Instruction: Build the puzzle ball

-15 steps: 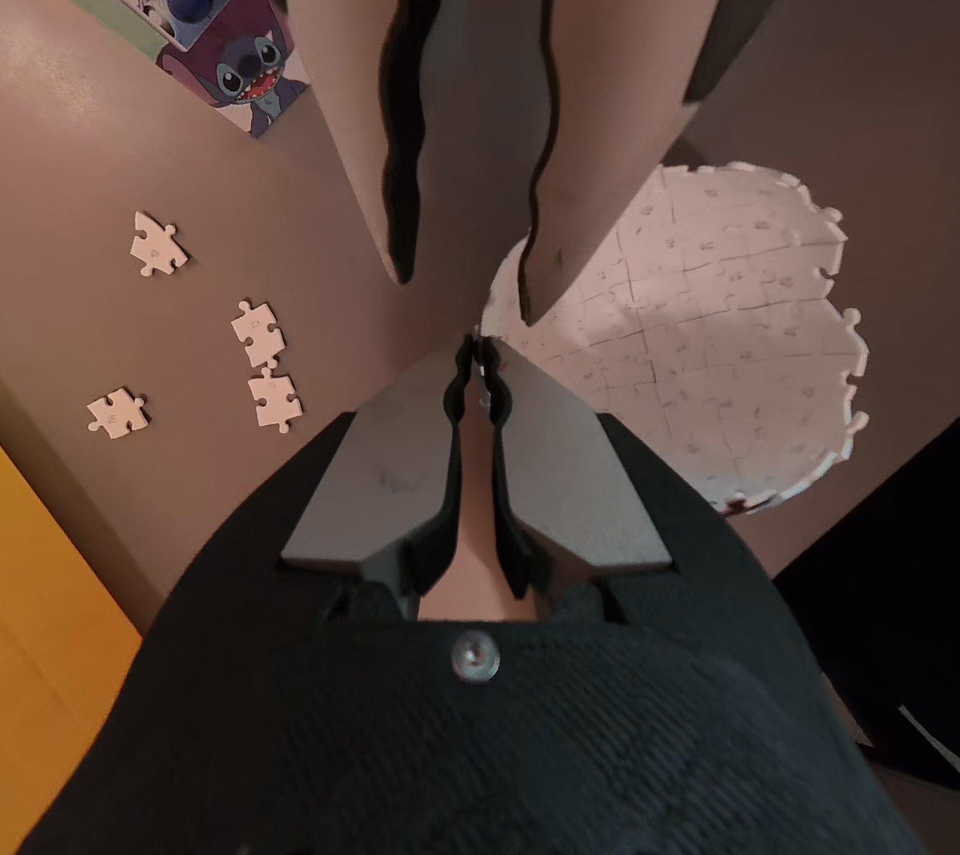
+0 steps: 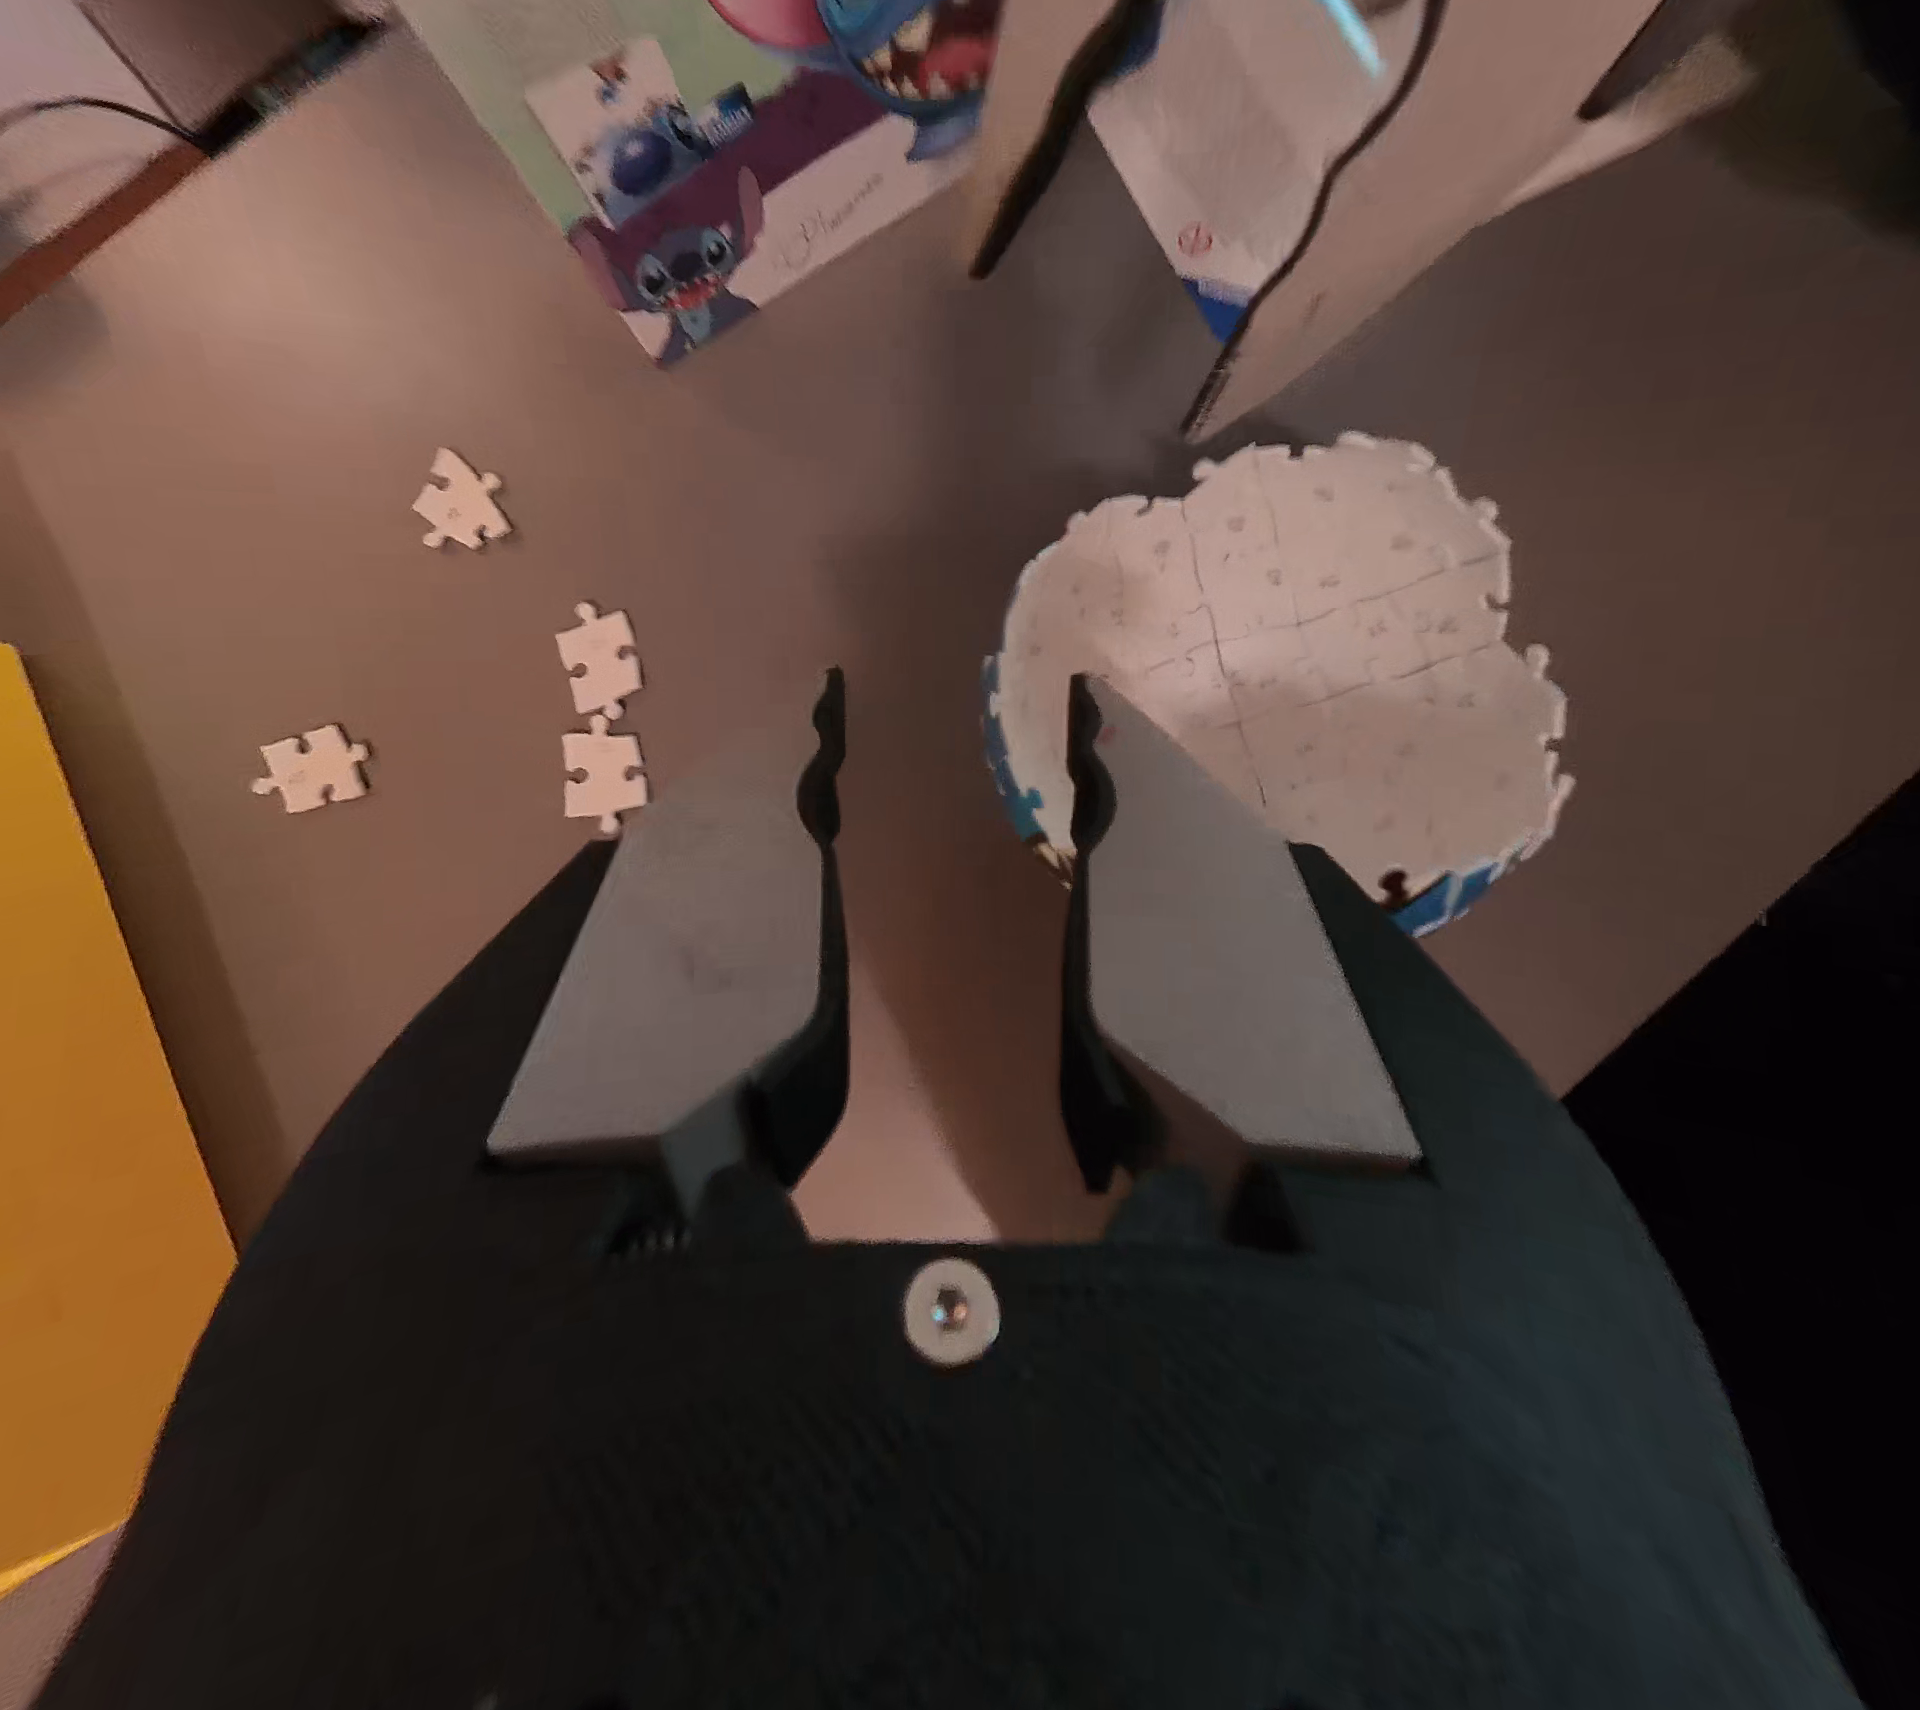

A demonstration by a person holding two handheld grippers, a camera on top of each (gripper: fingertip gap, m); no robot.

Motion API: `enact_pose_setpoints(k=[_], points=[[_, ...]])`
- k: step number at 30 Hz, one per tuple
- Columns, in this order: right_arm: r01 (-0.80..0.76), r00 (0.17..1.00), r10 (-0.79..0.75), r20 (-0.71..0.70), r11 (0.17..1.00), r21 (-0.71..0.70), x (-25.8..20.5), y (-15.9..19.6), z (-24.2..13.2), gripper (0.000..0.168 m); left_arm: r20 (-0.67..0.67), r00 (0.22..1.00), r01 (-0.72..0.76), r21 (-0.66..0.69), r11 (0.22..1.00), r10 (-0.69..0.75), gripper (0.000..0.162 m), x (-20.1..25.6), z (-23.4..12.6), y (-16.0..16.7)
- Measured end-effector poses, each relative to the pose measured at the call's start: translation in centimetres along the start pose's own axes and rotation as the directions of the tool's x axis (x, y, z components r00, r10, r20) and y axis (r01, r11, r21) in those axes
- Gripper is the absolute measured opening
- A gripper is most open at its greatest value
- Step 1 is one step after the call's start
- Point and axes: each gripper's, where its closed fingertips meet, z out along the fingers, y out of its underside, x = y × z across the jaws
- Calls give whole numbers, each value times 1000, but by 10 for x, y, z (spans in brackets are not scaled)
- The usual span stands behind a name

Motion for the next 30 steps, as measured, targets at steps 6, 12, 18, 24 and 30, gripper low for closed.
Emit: enact_pose_setpoints(k=[6,12,18,24,30], points=[[-84,989,96,-113,991,107,6,-2,-32,48,-76,978,207,316,926,-193,48,-42,-30,-23],[-172,959,196,-207,977,129,-2,39,-40,59,-139,946,323,356,877,-292,60,-71,12,-2],[-193,919,264,-294,949,251,-11,72,-40,62,-74,958,279,468,838,-278,56,-90,42,6],[-244,879,376,-294,883,400,-4,93,-33,64,37,959,230,473,851,-280,47,-107,47,25],[-245,872,389,-299,874,420,0,104,-22,70,67,933,308,354,883,-353,54,-124,63,51]])
